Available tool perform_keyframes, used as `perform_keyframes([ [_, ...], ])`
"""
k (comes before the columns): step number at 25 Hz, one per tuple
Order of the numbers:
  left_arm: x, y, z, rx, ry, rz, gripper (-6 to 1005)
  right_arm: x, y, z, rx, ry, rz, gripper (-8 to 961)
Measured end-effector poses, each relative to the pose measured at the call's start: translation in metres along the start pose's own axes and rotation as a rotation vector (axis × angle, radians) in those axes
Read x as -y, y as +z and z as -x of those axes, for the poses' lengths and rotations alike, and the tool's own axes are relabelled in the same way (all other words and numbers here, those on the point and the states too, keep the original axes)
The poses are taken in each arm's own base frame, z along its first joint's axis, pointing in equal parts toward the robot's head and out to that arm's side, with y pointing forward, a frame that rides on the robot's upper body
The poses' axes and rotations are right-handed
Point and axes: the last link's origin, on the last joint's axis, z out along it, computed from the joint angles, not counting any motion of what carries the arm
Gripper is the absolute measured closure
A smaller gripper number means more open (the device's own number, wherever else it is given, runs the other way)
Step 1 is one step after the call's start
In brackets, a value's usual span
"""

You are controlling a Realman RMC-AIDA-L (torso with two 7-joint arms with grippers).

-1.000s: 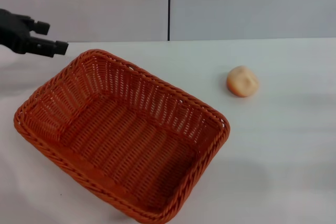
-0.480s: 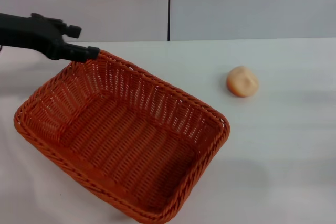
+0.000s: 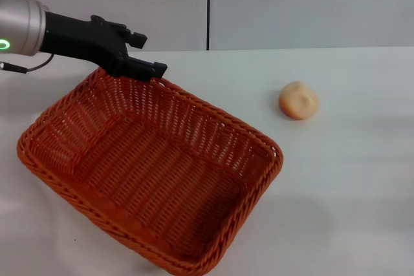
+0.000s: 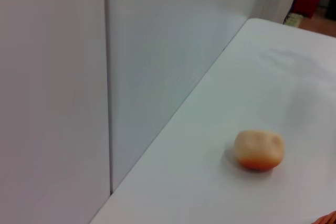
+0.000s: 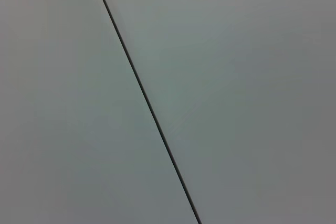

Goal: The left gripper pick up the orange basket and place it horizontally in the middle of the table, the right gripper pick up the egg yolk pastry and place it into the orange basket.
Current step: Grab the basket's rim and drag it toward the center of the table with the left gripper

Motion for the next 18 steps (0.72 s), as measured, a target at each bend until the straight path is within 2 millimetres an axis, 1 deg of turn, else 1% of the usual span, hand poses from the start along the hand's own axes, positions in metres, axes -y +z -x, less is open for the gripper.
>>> perform_keyframes([
  [3,-0.001,0.006,-0.003,0.012,0.024,-0.001,268,0.000,-0.001,-0.001,-0.005,0.003,-0.004,480],
  [5,0.001,0.007,-0.006,0.009,0.026,-0.017,282,0.000,-0.002,-0.001,-0.006,0.005,-0.005,480],
  [9,0.006,0.007,-0.006,0.003,0.020,-0.051,311,-0.001,-0.002,-0.003,-0.009,0.011,-0.006,480],
  [11,0.011,0.006,-0.002,0.004,0.009,-0.078,325,-0.001,-0.001,-0.003,-0.009,0.011,-0.004,480],
  [17,0.022,-0.001,0.015,0.027,-0.039,-0.112,313,-0.002,-0.001,-0.003,-0.010,0.015,-0.004,479],
  [18,0.022,-0.001,0.015,0.027,-0.039,-0.112,313,-0.002,-0.001,-0.003,-0.014,0.032,-0.006,479],
])
